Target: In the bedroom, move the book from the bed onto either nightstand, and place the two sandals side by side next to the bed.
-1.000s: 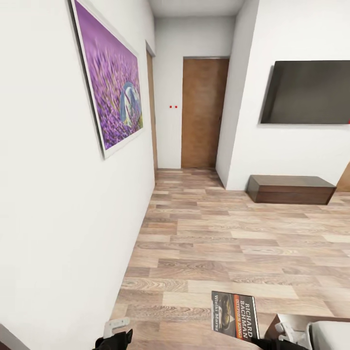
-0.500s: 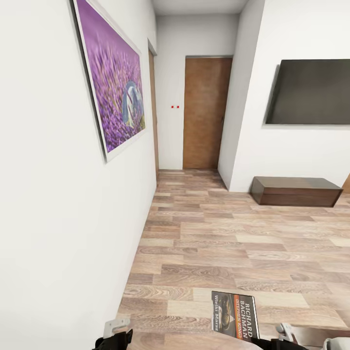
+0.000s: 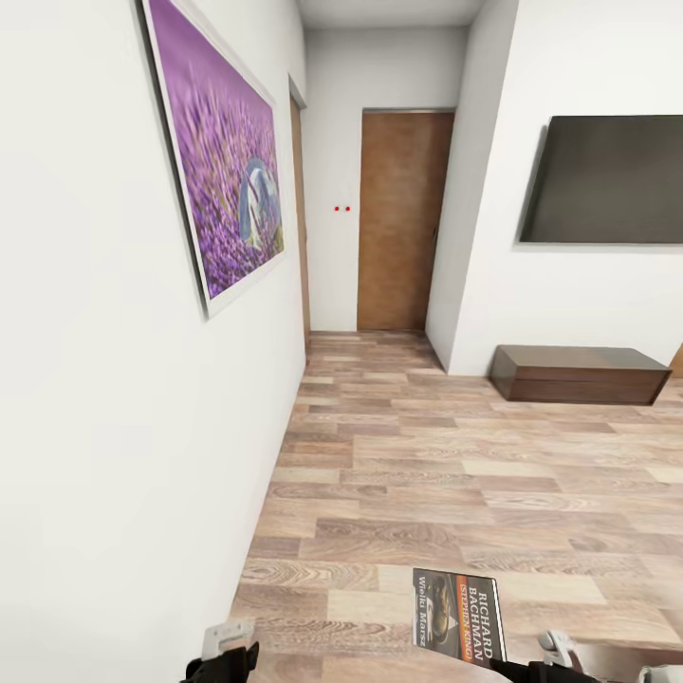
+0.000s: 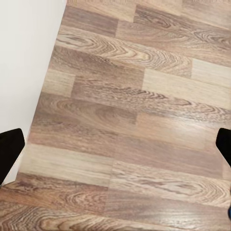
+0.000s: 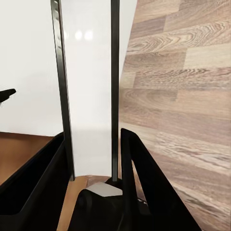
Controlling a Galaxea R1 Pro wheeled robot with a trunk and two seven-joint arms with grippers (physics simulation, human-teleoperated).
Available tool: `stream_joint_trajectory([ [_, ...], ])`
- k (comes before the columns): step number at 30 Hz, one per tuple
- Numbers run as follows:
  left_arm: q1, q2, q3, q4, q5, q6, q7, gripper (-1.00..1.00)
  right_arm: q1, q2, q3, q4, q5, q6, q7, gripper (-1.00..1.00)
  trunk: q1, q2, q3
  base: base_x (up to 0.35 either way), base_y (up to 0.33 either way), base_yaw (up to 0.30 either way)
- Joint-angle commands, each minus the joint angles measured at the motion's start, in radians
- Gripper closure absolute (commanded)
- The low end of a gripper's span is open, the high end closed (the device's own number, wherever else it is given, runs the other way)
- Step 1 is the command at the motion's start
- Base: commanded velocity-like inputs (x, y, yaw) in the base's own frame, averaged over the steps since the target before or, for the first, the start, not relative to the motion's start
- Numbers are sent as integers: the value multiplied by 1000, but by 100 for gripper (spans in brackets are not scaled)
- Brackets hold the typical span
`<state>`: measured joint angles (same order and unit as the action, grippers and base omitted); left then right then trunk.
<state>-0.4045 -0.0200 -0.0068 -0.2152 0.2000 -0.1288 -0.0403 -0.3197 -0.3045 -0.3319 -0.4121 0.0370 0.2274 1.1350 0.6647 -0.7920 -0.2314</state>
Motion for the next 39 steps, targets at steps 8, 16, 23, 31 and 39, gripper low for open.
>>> stream_joint_trajectory([
  [8, -1, 0, -1, 1, 9, -3, -4, -100, -1, 1, -7, -1, 4, 10, 6, 100, 1, -1, -1, 279, 103, 0],
  [16, -1, 0, -1, 1, 9, -3, -4, -100, -1, 1, -7, -1, 4, 10, 6, 100, 1, -1, -1, 220, 62, 0],
  [23, -1, 0, -1, 2, 9, -3, -4, -100, -1, 1, -7, -1, 4, 10, 6, 100, 1, -1, -2, 17, 3, -62],
  [31, -1, 0, -1, 1, 9, -3, -4, -100, -1, 1, -7, -1, 3, 10, 6, 100, 1, -1, -3, 26, 13, -182],
  [39, -1, 0, -1, 1, 9, -3, -4, -100, -1, 1, -7, -1, 4, 10, 6, 100, 1, -1, -3, 278, 85, -6],
])
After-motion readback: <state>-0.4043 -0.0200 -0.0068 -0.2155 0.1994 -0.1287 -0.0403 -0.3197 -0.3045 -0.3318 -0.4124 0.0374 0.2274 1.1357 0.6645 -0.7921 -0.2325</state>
